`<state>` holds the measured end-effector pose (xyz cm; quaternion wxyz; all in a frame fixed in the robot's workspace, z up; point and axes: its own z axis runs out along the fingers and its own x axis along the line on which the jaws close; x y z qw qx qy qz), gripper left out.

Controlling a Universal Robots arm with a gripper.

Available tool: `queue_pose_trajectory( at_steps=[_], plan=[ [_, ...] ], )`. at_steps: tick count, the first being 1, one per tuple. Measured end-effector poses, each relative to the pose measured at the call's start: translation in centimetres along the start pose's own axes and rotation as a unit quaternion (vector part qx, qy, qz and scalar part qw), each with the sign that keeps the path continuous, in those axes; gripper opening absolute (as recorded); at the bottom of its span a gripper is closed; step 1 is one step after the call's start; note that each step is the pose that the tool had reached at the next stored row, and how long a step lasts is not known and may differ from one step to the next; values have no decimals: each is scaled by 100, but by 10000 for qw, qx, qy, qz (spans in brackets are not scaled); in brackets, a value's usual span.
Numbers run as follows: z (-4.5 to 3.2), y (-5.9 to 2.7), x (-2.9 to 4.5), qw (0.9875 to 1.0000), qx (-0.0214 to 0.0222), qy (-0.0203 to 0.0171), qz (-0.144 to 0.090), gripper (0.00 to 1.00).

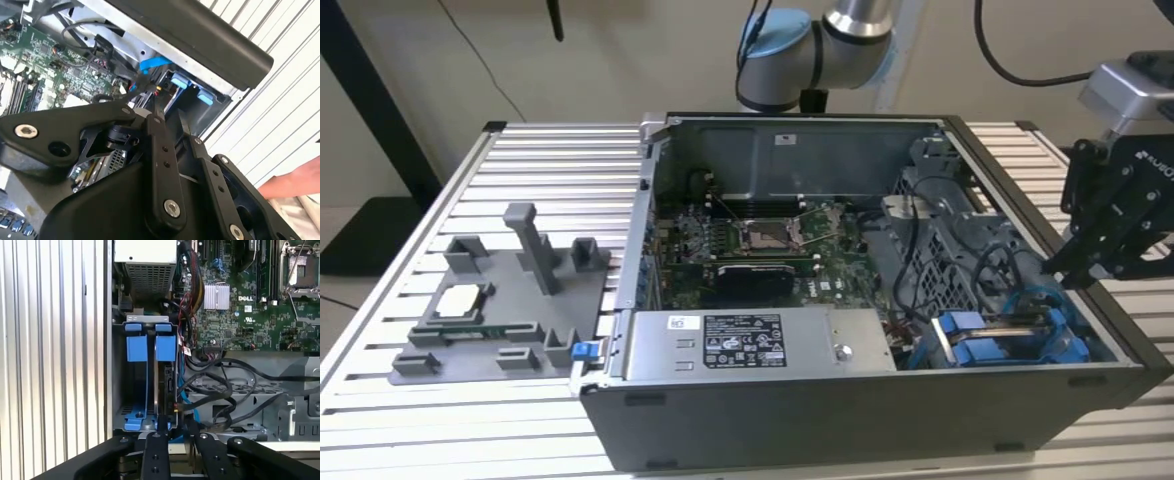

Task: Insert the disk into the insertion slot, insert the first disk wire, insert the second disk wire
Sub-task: 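Insert the first disk wire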

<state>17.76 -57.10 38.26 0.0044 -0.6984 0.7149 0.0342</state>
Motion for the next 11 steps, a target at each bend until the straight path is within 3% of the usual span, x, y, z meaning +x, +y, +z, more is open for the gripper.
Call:
queue_pose_trajectory(
  at_steps=[8,11],
  plan=[
    [5,-59,-149,10000,-64,26,4,100],
    [4,-117,-169,10000,-94,31,7,100]
  ],
)
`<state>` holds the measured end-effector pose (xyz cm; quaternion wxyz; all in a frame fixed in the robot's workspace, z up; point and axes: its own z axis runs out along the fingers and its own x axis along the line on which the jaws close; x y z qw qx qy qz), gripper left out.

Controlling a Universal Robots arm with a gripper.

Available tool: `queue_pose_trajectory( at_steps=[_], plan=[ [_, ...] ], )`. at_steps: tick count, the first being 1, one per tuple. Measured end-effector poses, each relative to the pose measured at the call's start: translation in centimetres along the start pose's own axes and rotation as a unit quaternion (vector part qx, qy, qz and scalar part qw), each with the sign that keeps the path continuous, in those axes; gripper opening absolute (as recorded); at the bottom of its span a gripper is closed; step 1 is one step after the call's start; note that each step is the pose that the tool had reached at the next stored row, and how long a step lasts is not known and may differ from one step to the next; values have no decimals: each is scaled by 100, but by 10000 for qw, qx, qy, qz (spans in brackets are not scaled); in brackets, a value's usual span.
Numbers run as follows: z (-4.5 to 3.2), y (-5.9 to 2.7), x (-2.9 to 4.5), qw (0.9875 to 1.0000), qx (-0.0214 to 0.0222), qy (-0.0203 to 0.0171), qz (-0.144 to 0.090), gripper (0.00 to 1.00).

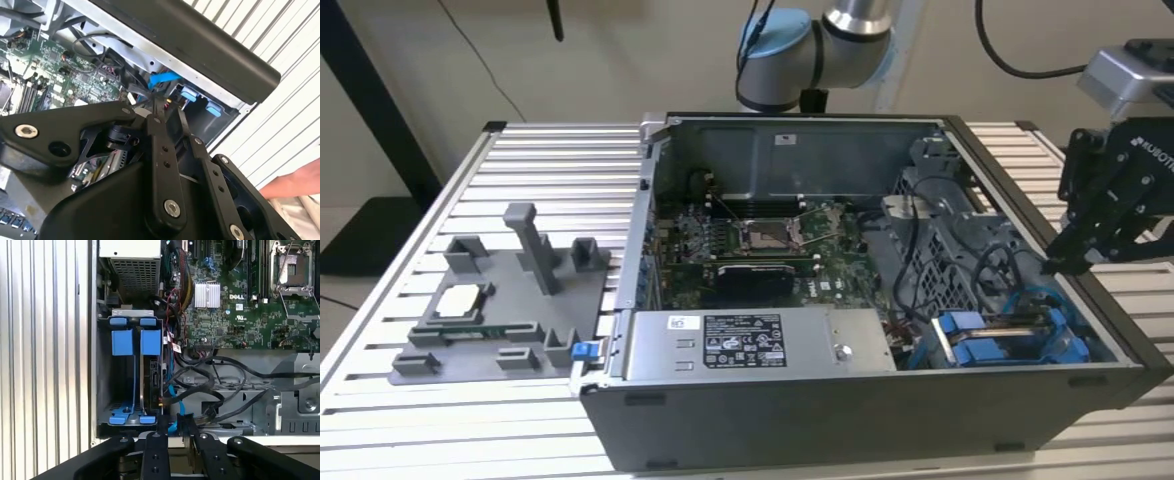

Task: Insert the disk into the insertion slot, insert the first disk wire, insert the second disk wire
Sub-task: 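Insert the first disk wire, then insert the second disk wire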

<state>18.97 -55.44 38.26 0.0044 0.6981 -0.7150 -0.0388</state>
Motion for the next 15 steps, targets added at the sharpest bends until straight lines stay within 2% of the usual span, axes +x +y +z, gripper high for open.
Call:
queue_pose_trajectory(
  at_steps=[7,15],
  plan=[
    [17,-38,-30,10000,-57,1,3,100],
    [72,-46,-39,10000,-96,3,5,100]
  ],
)
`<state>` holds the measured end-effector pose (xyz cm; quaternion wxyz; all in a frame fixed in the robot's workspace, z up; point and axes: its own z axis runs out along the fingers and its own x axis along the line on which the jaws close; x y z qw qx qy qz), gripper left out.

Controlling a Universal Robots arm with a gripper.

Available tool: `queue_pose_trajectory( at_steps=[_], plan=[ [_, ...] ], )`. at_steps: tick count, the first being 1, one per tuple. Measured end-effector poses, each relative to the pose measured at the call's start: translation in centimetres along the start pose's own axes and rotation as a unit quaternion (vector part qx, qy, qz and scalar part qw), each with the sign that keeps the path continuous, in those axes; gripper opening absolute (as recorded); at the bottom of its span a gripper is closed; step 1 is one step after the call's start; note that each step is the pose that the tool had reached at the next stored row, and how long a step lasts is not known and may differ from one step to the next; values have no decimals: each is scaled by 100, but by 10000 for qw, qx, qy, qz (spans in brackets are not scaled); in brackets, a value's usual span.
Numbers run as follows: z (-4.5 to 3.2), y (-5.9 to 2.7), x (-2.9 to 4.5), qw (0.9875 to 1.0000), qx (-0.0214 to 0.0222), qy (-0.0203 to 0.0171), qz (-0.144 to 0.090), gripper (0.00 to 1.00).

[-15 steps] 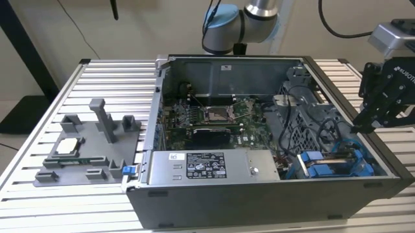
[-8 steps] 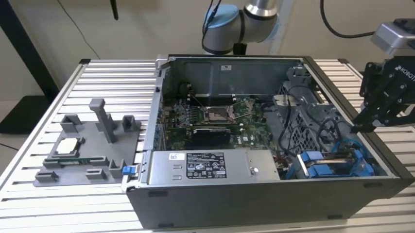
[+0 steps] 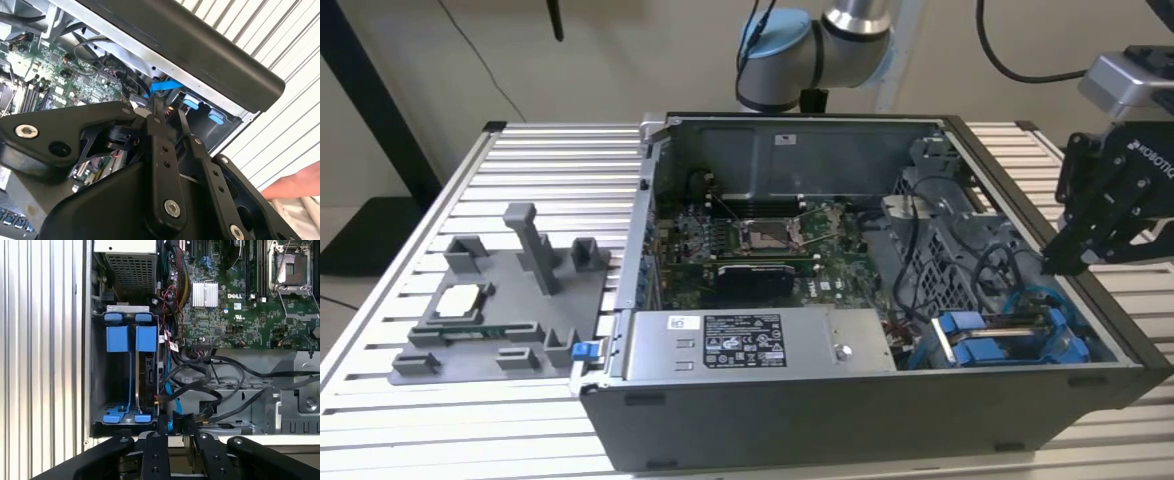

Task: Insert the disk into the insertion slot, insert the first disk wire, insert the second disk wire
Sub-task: 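Insert the second disk wire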

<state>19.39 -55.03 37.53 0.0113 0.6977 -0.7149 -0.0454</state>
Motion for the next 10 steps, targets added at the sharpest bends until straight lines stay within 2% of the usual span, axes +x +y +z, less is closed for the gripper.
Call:
queue_pose_trajectory(
  at_steps=[7,10],
  plan=[
    [37,-5,1,10000,-29,-1,1,100],
    [43,-6,1,10000,-32,-14,1,100]
  ],
)
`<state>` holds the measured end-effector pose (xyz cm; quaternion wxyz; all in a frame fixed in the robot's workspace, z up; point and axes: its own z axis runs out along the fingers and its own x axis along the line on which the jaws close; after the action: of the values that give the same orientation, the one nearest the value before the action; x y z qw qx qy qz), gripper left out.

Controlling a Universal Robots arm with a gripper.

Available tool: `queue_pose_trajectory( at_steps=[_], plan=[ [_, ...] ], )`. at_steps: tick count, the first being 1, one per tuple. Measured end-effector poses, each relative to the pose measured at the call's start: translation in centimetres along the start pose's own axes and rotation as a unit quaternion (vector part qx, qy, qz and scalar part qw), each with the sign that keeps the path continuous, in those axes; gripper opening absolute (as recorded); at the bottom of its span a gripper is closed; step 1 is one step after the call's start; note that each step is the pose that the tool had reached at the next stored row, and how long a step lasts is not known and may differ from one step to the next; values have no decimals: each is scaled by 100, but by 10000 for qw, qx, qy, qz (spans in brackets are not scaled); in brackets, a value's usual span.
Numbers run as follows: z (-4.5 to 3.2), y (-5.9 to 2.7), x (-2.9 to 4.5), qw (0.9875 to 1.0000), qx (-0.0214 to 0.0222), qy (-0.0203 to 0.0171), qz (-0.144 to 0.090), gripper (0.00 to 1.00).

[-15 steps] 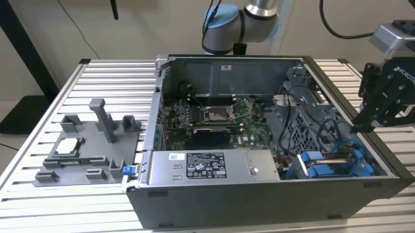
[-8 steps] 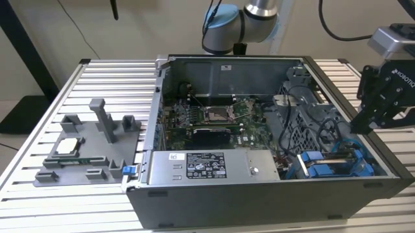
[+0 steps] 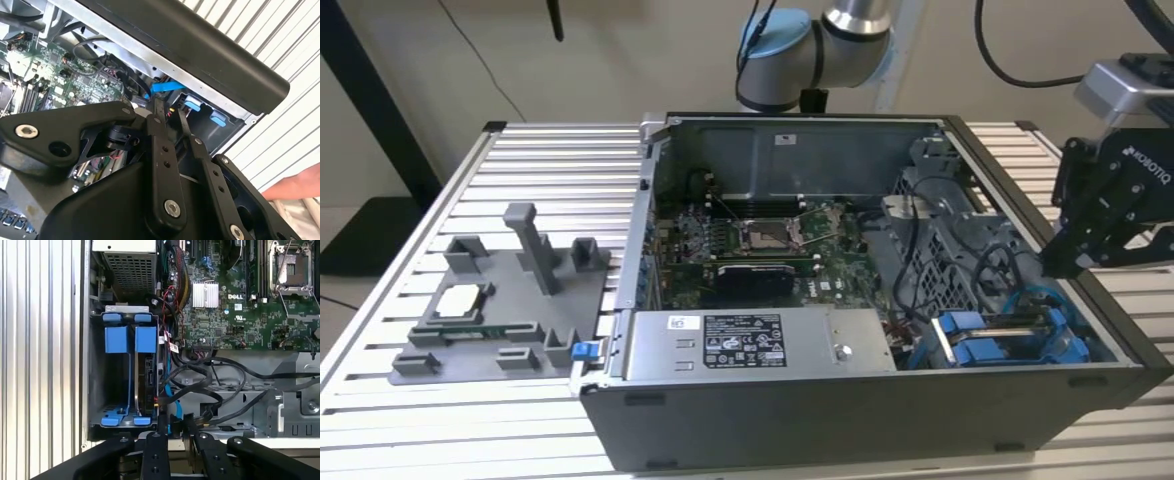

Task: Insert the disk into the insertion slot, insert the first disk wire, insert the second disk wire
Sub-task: 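Insert the second disk wire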

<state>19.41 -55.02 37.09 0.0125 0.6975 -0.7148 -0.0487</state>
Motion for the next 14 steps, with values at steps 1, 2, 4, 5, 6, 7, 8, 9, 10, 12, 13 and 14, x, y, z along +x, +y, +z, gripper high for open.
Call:
queue_pose_trajectory(
  at_steps=[1,2,4,5,6,7,8,9,10,12,13,14],
  plan=[
    [1,0,0,10000,0,-6,-1,100],
    [2,0,0,10000,0,-10,-1,0],
    [3,0,0,10000,0,-14,-2,0],
    [3,-1,0,10000,0,-15,-2,0],
    [3,-1,0,10000,0,-15,-2,0],
    [4,0,0,10000,0,-15,-2,0],
    [4,0,0,10000,0,-15,-2,0],
    [4,0,0,10000,0,-16,-2,0],
    [4,0,0,10000,0,-16,0,0],
    [-1,5,1,10000,0,-19,7,0],
    [-12,10,1,10000,0,-23,11,0],
    [-28,17,-1,10000,-1,-35,15,0]
  ],
)
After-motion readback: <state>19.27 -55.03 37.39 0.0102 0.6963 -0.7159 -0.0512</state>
